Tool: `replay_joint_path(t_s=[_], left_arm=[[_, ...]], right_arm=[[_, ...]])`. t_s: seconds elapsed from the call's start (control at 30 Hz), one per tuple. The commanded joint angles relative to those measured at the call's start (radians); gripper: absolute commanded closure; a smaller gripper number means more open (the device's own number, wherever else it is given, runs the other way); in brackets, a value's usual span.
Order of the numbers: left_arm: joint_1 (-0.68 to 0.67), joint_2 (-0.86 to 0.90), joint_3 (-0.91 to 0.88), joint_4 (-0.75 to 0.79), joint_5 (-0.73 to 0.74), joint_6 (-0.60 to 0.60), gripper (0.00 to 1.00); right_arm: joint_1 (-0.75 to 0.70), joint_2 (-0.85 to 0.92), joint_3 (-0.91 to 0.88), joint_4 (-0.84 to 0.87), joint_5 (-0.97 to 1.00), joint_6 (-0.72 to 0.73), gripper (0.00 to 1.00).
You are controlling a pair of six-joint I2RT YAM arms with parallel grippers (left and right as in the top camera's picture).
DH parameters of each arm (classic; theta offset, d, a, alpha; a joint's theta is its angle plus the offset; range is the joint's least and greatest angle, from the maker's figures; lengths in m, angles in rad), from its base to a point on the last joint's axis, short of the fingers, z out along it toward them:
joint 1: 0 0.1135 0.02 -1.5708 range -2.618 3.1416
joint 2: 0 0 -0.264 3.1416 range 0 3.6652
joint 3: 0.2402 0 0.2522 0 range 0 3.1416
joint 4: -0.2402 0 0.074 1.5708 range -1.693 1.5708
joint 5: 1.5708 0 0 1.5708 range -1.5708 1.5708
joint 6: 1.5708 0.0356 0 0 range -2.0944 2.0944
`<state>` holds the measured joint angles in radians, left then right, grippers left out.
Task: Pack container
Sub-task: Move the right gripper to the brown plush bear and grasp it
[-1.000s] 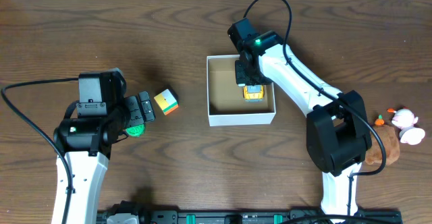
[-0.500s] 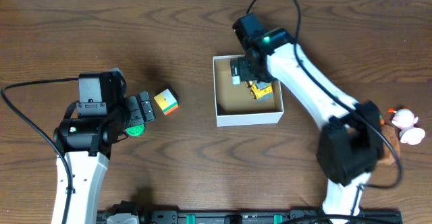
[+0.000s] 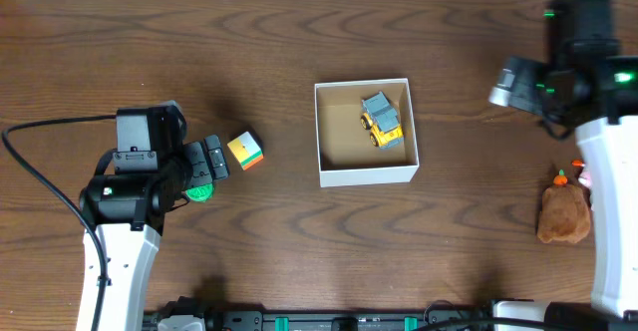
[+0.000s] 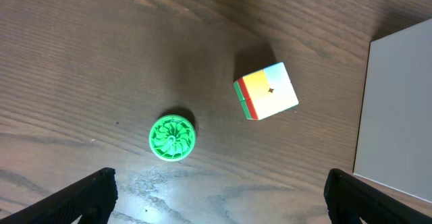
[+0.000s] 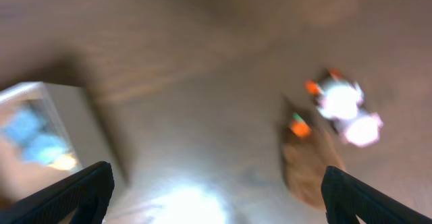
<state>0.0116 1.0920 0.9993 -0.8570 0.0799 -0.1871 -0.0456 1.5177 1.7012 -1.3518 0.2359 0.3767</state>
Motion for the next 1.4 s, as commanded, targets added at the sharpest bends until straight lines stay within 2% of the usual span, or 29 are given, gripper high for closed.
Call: replay_joint_path(t_s=[0.0,0.13,0.37,0.5,0.73,0.8,0.87,0.9,0.97,1.03,1.2,1.37], left_arm=[[0.005,0.000,0.018,-0.002,0.007,-0.010,0.02],[0.005,0.000,0.018,-0.002,0.007,-0.010,0.02],[0.005,0.000,0.018,-0.002,0.007,-0.010,0.02],[0.005,0.000,0.018,-0.002,0.007,-0.010,0.02],[0.005,0.000,0.018,-0.002,0.007,-0.010,0.02],[0.005,0.000,0.018,-0.002,0.007,-0.010,0.02],[0.005,0.000,0.018,-0.002,0.007,-0.010,0.02],[0.005,0.000,0.018,-0.002,0.007,-0.010,0.02],[0.005,0.000,0.018,-0.002,0.007,-0.010,0.02],[0.005,0.000,0.018,-0.002,0.007,-0.010,0.02],[0.005,0.000,0.018,-0.002,0.007,-0.010,0.02],[0.005,0.000,0.018,-0.002,0.007,-0.010,0.02]], right_arm=[[-0.146,0.020,-0.088,-0.013,-0.066,-0.050,0.01],[-0.277,0.021,-0.245,0.040,-0.097,-0.082,0.01],[-0.422,0.021,-0.535,0.268,-0.097,-0.231,0.01],[-0.472,0.021,-0.622,0.370,-0.093,-0.244,0.01],[-0.497,0.021,-0.729,0.450,-0.091,-0.241,0.02],[-0.497,0.021,-0.754,0.470,-0.093,-0.231,0.08],[-0.497,0.021,-0.765,0.478,-0.099,-0.232,0.24],[-0.497,0.021,-0.764,0.478,-0.103,-0.230,0.40],[-0.497,0.020,-0.761,0.476,-0.110,-0.192,0.84],[-0.496,0.019,-0.756,0.469,-0.114,-0.166,0.98],[-0.474,0.009,-0.697,0.418,-0.211,-0.164,0.99],[-0.379,-0.052,-0.508,0.319,-0.367,-0.168,0.99]])
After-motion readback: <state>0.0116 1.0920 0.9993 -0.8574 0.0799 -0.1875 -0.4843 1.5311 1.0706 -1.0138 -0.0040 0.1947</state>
